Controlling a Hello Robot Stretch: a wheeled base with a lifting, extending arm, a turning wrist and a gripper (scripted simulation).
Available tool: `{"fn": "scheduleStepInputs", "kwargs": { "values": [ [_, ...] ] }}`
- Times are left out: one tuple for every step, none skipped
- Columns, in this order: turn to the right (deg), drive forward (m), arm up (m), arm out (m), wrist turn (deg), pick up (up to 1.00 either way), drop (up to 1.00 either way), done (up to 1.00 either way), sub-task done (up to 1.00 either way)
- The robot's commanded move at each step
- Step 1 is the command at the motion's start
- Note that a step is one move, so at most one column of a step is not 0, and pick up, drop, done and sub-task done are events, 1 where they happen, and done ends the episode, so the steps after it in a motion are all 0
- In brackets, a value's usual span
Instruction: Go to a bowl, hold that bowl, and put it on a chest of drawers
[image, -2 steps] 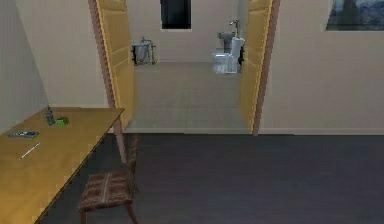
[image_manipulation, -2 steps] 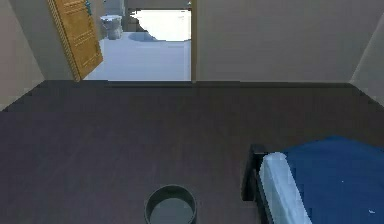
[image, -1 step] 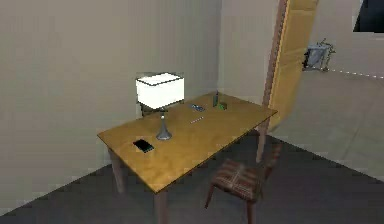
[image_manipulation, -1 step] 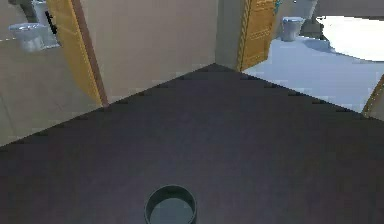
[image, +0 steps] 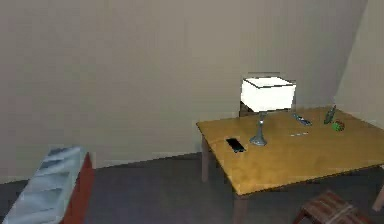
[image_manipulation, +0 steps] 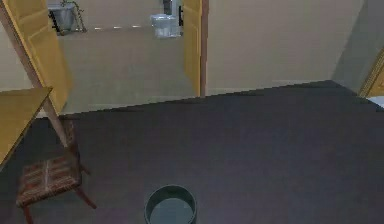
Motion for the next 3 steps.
{"fn": "scheduleStepInputs", "kwargs": {
  "values": [
    [0.0,0.45,0.00,0.00,0.0,0.00,0.00,0.00,0.00],
    [-45.0,0.00,0.00,0.00,0.0,0.00,0.00,0.00,0.00],
    [-30.0,0.00,0.00,0.00,0.0,0.00,0.00,0.00,0.00]
  ]
}}
